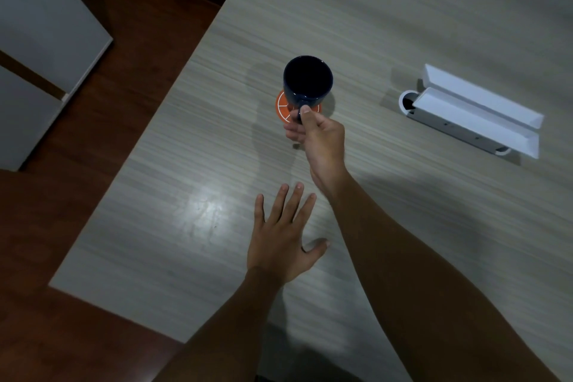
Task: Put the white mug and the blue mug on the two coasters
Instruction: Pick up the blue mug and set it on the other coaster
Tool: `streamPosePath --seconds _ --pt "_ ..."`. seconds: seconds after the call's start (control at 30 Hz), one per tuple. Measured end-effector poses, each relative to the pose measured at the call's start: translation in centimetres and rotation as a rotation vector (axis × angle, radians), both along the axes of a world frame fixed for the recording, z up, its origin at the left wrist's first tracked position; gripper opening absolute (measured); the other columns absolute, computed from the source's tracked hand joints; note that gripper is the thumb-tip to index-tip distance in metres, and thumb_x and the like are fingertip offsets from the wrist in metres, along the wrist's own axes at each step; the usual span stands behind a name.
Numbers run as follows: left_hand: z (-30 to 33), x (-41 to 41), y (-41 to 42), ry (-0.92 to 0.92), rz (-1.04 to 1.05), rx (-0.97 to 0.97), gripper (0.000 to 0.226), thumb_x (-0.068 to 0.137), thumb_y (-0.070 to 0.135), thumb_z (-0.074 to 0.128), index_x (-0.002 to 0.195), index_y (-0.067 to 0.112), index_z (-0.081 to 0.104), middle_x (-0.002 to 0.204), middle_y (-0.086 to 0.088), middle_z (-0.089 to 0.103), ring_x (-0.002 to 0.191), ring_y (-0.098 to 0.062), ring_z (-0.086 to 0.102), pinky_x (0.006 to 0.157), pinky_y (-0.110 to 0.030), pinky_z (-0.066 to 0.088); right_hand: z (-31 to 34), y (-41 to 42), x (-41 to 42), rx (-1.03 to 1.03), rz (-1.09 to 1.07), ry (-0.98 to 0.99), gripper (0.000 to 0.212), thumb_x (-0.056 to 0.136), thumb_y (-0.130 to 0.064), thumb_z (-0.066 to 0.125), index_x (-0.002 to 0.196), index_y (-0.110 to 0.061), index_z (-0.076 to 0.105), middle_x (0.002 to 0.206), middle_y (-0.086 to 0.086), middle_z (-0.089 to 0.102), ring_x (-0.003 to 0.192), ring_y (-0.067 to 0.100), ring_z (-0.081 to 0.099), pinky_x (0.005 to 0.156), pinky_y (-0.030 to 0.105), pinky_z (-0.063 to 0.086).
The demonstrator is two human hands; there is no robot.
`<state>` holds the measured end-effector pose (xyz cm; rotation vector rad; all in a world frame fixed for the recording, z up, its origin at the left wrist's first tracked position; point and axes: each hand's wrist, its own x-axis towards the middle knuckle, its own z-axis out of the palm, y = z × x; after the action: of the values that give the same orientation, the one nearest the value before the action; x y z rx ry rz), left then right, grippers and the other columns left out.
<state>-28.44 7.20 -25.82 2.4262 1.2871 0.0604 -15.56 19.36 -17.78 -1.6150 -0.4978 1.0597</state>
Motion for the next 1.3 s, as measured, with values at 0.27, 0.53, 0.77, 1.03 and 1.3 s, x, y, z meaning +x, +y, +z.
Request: streamPosePath --seconds 0.27,0.53,0.77,1.03,1.3 --pt "-0.1 -0.1 0.0 -0.010 -0.009 -0.018 0.090 0.089 0.077 0.043 0.162 0.028 0.024 0.174 -0.002 0.013 0.161 -0.025 0.003 0.124 -0.066 0.008 -0.7 -0.2 -0.8 0.021 -0.064 -0.012 0.031 0.103 -0.020 0.055 0.107 0.005 0.074 0.089 0.011 0.077 0.075 0.012 0.074 0.066 0.021 0.059" --pt "0.1 -0.1 0.2 0.019 -0.027 -0.050 0.090 0.090 0.077 0.039 0.163 0.029 0.017 0.175 -0.001 0.011 0.161 -0.025 -0.002 0.126 -0.064 0.001 -1.3 -0.1 -1.6 0.046 -0.195 0.039 0.030 0.103 -0.018 0.055 0.111 0.004 0.073 0.091 0.003 0.075 0.078 0.010 0.073 0.060 0.019 0.056" --pt "0.2 -0.1 0.2 0.036 -0.033 -0.048 0.091 0.090 0.078 0.037 0.163 0.029 0.015 0.175 -0.001 0.011 0.161 -0.025 -0.002 0.126 -0.063 0.000 -0.9 0.0 -1.6 0.049 -0.193 0.052 0.028 0.103 -0.019 0.054 0.107 0.001 0.074 0.090 0.009 0.077 0.075 0.012 0.072 0.059 0.018 0.055" --pt "0.2 -0.2 0.2 0.042 -0.037 -0.037 0.091 0.089 0.078 0.040 0.162 0.029 0.019 0.174 -0.001 0.014 0.161 -0.025 0.001 0.126 -0.064 0.002 -0.4 -0.3 -1.7 -0.003 -0.112 0.011 0.032 0.104 -0.025 0.053 0.112 -0.001 0.073 0.096 0.020 0.077 0.073 0.013 0.073 0.056 0.014 0.052" --pt "0.3 -0.2 0.0 0.084 -0.027 -0.032 0.092 0.090 0.081 0.035 0.164 0.030 0.016 0.175 0.000 0.006 0.161 -0.024 -0.001 0.125 -0.066 0.005 1.0 -2.6 -0.1 -0.022 -0.065 0.007 0.015 0.101 -0.023 0.058 0.104 -0.017 0.071 0.106 0.012 0.076 0.084 0.022 0.076 0.062 0.025 0.060"
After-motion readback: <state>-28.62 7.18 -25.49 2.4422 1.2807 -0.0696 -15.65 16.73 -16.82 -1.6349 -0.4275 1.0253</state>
